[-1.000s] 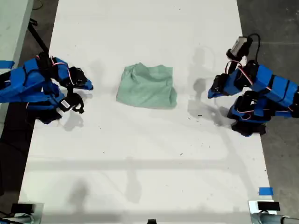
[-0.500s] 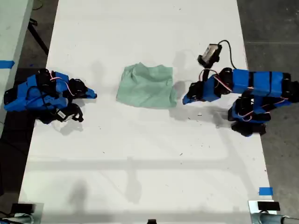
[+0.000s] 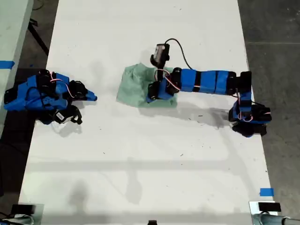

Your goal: Fold t-shirt

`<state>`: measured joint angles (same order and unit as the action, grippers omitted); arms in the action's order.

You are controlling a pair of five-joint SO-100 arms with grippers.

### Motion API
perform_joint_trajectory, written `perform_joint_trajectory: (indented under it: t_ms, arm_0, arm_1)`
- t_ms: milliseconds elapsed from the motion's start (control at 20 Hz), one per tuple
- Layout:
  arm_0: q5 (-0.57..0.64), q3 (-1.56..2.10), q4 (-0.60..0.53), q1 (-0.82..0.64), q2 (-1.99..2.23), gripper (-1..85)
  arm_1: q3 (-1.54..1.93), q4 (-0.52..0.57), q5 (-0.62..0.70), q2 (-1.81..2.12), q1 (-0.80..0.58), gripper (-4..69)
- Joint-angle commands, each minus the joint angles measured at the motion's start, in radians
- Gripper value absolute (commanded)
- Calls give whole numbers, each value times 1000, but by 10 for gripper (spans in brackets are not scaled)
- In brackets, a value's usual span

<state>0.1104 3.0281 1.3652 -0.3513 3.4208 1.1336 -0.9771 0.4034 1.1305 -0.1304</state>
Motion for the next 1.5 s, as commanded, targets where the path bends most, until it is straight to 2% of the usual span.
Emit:
perform_joint_trajectory:
  t_ms: [0,300,800,950,1100,1200,1250,1400,1450]
  arm_0:
    - [-15,-3,3,11,3,2]
    - [-9,-3,3,9,3,1]
    - [-9,-2,3,9,3,0]
    - [-9,-2,3,-3,3,0]
    - [-11,-2,3,-5,3,3]
    - [-15,-2,3,18,3,47]
    - [-49,-2,6,40,3,110]
    - [-69,-2,9,100,3,123]
    - [-115,-2,-11,110,3,121]
  arm_1:
    - [-160,-9,26,-60,-5,-8]
    - [-172,-8,110,-130,-86,-9]
    - [-387,-18,344,-229,-373,-10]
    - [-400,35,356,-247,-442,-10]
    - [-403,146,348,-304,-491,-10]
    - [-403,156,344,-311,-523,-10]
    - [-403,130,342,-296,-538,-10]
    - [-373,5,373,-117,-566,-10]
    - [-371,-60,383,-48,-572,-10]
